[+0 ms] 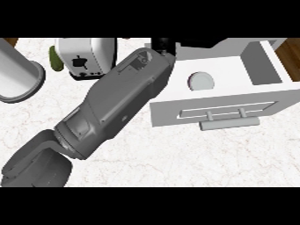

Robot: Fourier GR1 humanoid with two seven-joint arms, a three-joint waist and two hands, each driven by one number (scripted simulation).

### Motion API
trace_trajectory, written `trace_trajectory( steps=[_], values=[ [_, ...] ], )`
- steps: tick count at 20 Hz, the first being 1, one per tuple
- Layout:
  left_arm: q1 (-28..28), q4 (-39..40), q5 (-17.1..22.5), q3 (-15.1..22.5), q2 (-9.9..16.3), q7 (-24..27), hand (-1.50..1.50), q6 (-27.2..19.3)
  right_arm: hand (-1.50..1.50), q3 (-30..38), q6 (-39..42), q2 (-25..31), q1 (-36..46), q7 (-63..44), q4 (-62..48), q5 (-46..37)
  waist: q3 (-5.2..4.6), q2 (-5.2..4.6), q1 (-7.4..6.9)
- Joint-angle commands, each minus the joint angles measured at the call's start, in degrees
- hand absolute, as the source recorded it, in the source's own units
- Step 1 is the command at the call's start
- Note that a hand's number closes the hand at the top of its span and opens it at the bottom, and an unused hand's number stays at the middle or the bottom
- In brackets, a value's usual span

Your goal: Pick up the can, place it into the drawer and close the drawer

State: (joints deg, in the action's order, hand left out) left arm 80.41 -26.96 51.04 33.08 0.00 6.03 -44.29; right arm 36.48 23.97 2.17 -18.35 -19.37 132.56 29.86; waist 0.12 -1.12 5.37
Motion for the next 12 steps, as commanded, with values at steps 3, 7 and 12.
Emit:
trace_trajectory(
  steps=[3, 7, 12],
  values=[
    [1.1, 2.2, 2.6, 1.3, 0.0, 1.9, -1.50, -0.5, -1.50, -0.6, 0.2, -1.2, 0.6, 0.9, -1.1, -1.5, 0.02, -0.22, 0.19],
    [-1.8, 1.9, 4.2, 1.1, 0.0, 5.8, -1.50, 0.4, -1.50, 1.8, 0.9, -0.1, -0.3, 1.6, -0.1, 0.7, -0.04, 0.07, -0.30],
    [-2.1, -1.0, 6.2, 1.7, 0.0, 7.5, -1.50, -0.7, -1.50, 2.8, 4.7, 4.6, 3.3, 8.2, 3.8, -10.6, -0.01, -0.33, -0.03]
  ],
)
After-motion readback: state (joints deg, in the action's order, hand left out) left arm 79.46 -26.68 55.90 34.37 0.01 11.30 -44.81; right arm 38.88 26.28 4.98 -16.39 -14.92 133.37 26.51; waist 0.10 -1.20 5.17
